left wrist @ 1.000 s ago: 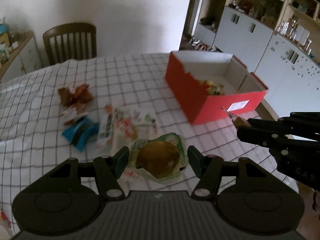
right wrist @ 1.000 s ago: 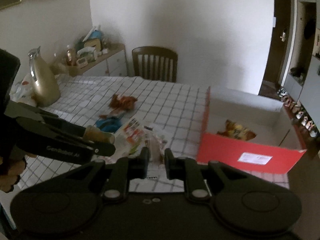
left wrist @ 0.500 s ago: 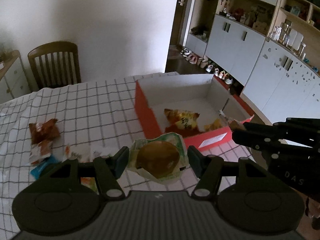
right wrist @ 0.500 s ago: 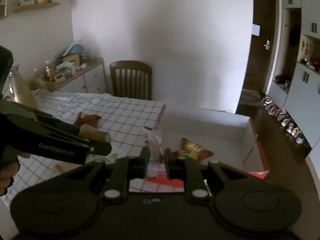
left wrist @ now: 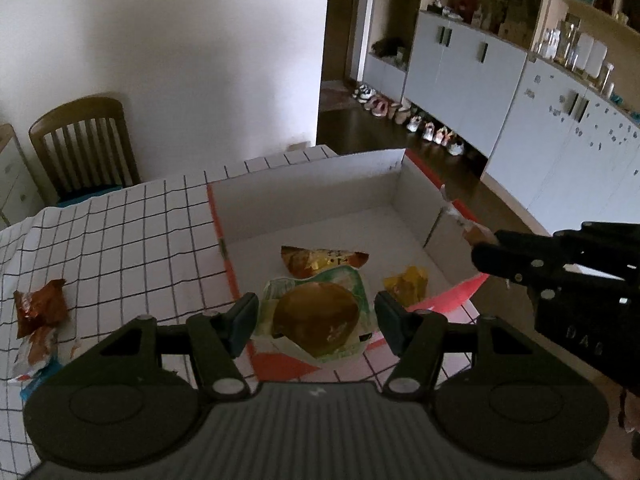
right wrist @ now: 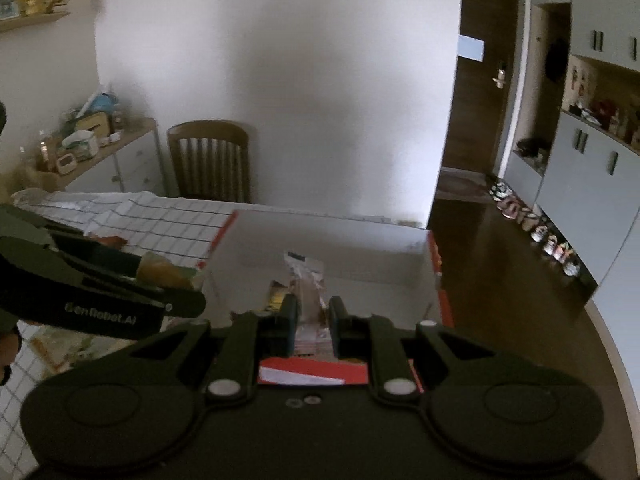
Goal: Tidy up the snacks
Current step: 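Carry the bun and stick snack over the red box and open both tools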
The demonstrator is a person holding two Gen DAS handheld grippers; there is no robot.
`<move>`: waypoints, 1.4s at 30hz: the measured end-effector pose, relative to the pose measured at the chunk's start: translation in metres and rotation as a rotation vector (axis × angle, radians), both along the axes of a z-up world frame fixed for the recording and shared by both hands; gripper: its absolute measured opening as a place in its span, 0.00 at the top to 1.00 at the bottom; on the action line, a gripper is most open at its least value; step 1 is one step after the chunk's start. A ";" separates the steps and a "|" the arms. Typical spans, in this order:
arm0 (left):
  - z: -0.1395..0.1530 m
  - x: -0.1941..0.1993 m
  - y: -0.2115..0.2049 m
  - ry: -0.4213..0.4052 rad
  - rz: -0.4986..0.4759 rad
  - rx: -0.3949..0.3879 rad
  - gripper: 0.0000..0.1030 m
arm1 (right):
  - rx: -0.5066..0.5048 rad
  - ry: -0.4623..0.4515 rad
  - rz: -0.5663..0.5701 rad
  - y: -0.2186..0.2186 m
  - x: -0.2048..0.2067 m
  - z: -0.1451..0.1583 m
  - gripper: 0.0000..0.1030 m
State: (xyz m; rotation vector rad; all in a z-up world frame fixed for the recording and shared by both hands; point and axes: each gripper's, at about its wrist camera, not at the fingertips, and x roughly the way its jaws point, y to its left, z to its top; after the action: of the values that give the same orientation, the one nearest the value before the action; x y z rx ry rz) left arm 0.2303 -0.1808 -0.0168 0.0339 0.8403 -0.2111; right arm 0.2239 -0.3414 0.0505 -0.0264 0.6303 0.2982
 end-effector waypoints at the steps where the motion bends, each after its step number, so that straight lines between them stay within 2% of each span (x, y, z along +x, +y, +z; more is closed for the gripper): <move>1: -0.002 0.005 -0.004 0.003 0.000 0.006 0.39 | 0.001 0.006 -0.008 -0.004 0.005 -0.003 0.86; 11: -0.041 0.061 -0.024 0.113 0.056 0.052 0.39 | -0.006 0.095 -0.063 -0.023 0.058 -0.039 0.86; 21: -0.069 0.089 -0.032 0.186 0.065 0.084 0.39 | 0.003 0.188 -0.071 -0.027 0.101 -0.074 0.86; 34: -0.090 0.098 -0.043 0.231 0.045 0.102 0.38 | -0.017 0.263 -0.009 -0.015 0.115 -0.100 0.85; 42: -0.096 0.095 -0.044 0.248 0.048 0.083 0.36 | -0.033 0.271 -0.009 -0.010 0.110 -0.100 0.78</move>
State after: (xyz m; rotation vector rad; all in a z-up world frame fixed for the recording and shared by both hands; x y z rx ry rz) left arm 0.3255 -0.2253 -0.1123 0.0659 1.0960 -0.1370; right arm 0.3339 -0.3515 -0.0493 -0.0152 0.9046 0.2853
